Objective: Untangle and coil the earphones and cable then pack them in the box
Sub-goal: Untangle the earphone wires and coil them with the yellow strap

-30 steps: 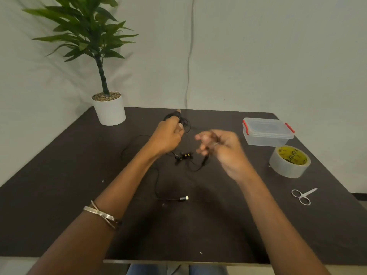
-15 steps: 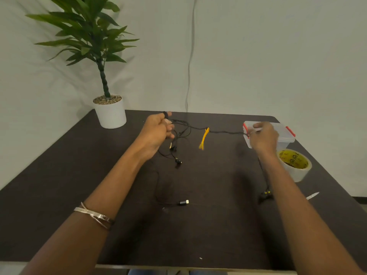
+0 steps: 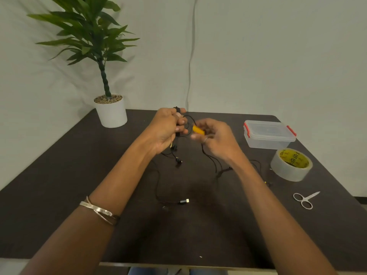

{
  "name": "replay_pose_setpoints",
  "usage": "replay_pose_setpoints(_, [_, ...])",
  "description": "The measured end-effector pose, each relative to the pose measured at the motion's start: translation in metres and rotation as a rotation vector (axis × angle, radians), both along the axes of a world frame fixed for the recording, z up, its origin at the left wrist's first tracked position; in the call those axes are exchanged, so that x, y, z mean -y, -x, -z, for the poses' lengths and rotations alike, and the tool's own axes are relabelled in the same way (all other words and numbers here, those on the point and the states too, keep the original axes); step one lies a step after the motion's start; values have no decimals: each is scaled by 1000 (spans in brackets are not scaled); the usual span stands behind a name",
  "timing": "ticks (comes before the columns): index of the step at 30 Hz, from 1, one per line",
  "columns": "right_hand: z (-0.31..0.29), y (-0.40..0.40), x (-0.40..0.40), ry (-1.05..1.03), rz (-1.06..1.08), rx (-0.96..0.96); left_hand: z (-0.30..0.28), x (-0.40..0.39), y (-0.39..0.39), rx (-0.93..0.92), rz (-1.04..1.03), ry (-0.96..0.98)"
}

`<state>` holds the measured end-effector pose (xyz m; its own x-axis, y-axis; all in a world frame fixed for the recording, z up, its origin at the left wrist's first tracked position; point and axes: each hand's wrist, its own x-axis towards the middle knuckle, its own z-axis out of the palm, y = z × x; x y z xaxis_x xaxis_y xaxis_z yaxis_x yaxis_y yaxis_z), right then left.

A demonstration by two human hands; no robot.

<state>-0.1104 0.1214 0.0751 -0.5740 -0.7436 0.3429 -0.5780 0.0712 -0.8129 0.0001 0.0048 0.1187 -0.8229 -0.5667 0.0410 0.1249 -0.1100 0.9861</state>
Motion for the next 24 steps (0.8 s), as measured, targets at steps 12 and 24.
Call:
replay_pose_setpoints(12, [-47,44,-39,211,24,377,16,11,-9,127,78,112])
replay_pose_setpoints(24, [-58,42,-55,-217,-205,-183,43,13,-13,260,277,449])
